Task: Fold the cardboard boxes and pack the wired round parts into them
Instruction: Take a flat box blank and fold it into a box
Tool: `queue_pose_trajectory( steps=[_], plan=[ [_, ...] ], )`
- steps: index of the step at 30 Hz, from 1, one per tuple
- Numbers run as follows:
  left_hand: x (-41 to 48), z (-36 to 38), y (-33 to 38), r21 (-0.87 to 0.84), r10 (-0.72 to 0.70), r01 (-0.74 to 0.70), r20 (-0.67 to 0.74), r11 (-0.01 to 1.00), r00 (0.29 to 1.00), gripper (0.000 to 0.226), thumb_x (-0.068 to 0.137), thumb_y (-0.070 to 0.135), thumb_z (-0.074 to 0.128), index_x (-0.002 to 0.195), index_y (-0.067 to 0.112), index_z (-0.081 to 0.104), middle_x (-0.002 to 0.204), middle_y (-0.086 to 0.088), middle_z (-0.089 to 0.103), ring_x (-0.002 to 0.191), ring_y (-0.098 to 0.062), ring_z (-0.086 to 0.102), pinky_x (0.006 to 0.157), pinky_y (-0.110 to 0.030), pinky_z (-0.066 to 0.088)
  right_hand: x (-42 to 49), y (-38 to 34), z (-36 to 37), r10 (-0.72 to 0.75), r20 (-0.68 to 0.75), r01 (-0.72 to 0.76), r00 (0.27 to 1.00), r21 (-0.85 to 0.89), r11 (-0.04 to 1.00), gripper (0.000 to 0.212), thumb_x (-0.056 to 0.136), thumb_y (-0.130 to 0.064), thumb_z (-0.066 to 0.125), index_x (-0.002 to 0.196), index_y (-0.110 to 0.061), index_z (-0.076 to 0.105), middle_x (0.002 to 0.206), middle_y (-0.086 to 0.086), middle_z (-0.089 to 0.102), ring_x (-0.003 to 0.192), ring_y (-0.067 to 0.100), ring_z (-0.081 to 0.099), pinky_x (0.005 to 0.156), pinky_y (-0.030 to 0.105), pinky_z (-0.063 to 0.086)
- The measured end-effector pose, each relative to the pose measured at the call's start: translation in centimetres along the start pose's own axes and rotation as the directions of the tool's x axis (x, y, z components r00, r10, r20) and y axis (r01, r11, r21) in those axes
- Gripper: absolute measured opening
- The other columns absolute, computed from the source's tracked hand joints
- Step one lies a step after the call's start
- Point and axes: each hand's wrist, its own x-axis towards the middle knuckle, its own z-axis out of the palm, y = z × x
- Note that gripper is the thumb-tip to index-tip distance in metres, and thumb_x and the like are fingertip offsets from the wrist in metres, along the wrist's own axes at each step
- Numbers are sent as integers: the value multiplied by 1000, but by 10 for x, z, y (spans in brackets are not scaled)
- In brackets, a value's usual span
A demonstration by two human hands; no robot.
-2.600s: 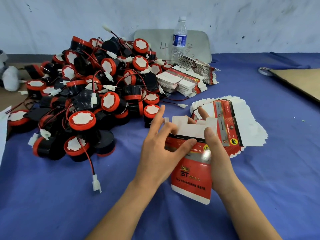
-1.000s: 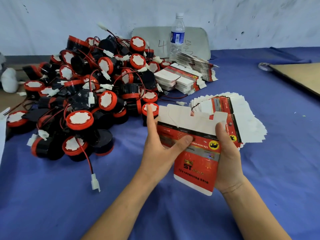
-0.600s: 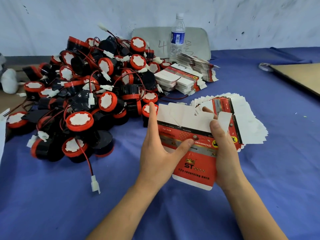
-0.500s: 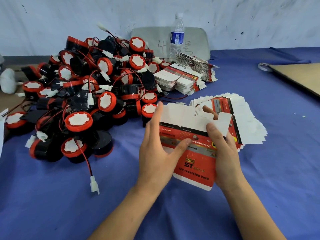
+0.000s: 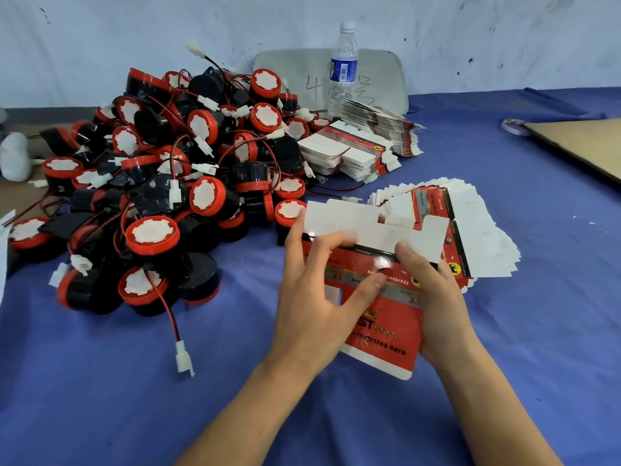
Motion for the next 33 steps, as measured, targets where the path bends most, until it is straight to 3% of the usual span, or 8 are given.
queue_pose_trajectory(
  steps=[4, 7, 11, 14, 19, 24, 29, 33],
  plan=[
    [2, 2, -1, 89, 51, -46, -60, 995, 997, 61, 77, 68, 56, 132, 51, 37, 159, 21, -3, 148, -12, 13, 110, -49, 37, 0, 1, 0, -46, 9, 46, 999, -39, 998, 21, 79, -29, 62, 94, -33, 76, 100, 1, 75, 91, 22, 72, 67, 29, 57],
    [3, 2, -5, 161, 131, -114, -98, 980, 986, 63, 81, 63, 55, 134, 30, 47, 160, 14, 10, 145, 0, 14, 110, -33, 38, 0, 1, 3, -150, 86, 162, 985, -145, 976, 18, 84, -33, 64, 95, -40, 75, 100, -8, 75, 94, 15, 71, 72, 24, 56],
    [5, -3, 0, 80, 122, -116, -76, 990, 990, 42, 82, 54, 60, 106, 20, 63, 159, 14, 19, 134, 12, 30, 94, -1, 34, 0, 3, 0, -193, 148, 217, 970, -163, 963, 29, 81, -37, 62, 109, -40, 70, 111, -8, 71, 103, 13, 68, 77, 22, 54],
    [4, -6, 6, -88, 63, -65, -36, 994, 997, 27, 77, 50, 68, 92, 28, 60, 159, 11, 21, 125, 9, 44, 87, -8, 44, 2, 3, 2, -237, 121, 260, 964, -237, 936, 39, 78, -42, 63, 118, -41, 60, 114, -12, 68, 103, 10, 66, 78, 23, 53],
    [1, -7, 12, -537, -69, 142, 154, 832, 986, 49, 84, 18, 69, 121, 43, 48, 118, 12, 66, 100, -10, 68, 77, -25, 56, 11, 0, -2, -280, -103, 224, 955, -374, 900, 75, 66, -56, 65, 134, -39, 39, 135, -1, 55, 117, 10, 58, 92, 26, 50],
    [9, -12, 7, -638, -287, 345, 198, 688, 937, 22, 78, 26, 64, 99, 21, 69, 94, -2, 76, 86, -19, 72, 70, -32, 58, 11, -7, -8, -172, -110, 148, 979, -199, 969, 49, 67, -30, 78, 114, -23, 64, 104, -1, 74, 91, 15, 71, 69, 23, 56],
    [15, -14, 4, -698, -440, 493, 277, 519, 855, 15, 69, 33, 67, 74, 23, 77, 82, -6, 76, 69, -17, 72, 55, -28, 57, 8, -8, -9, 109, 6, -108, 994, -59, 992, 40, 57, -34, 76, 96, -24, 69, 91, 6, 76, 73, 22, 73, 54, 29, 57],
    [15, -10, 1, -696, -473, 540, 316, 473, 823, 34, 62, 41, 71, 87, 19, 72, 87, -9, 75, 71, -20, 73, 59, -31, 59, 7, -6, -3, 153, 51, -153, 987, -5, 988, 47, 56, -37, 75, 100, -21, 66, 90, 5, 76, 72, 21, 73, 55, 29, 57]
  ],
)
